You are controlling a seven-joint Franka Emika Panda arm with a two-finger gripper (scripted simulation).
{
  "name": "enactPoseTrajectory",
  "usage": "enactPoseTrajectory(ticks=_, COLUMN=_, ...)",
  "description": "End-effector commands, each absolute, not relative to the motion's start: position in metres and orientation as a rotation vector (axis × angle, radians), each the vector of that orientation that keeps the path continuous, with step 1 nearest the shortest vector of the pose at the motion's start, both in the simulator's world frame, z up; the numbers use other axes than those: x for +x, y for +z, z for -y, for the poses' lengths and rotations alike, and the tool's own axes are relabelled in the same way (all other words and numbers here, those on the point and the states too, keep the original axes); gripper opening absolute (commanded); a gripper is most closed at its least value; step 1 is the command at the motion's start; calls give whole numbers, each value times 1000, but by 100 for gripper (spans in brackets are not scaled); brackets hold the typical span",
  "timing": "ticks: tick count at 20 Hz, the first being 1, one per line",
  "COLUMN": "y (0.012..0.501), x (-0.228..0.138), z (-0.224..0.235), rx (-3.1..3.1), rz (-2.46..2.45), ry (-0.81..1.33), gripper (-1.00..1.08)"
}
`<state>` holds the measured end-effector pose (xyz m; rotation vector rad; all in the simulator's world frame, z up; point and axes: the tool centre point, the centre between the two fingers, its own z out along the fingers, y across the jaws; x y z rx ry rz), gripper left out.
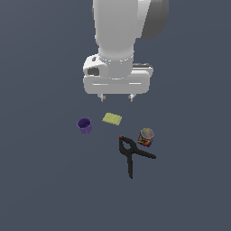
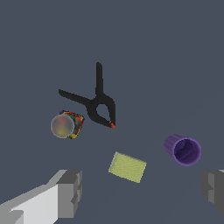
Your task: Pick up a designated object from a clutter of objects.
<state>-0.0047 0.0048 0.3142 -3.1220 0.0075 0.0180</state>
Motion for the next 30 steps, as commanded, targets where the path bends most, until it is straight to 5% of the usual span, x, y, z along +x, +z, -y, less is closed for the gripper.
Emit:
enactPoseTrajectory(ticks=1, y=314, x=-5, z=-5, rx=-3122, rz=-8, ry=18, gripper=28)
enactPoseTrajectory(ticks=16, y=299, x=-2, z=25, rx=-3108, rz=-63, ry=38, gripper=28)
enactPoseTrajectory(ticks=30, y=168, x=-34, z=151, rx=-2963, rz=-418, ry=243, gripper=28)
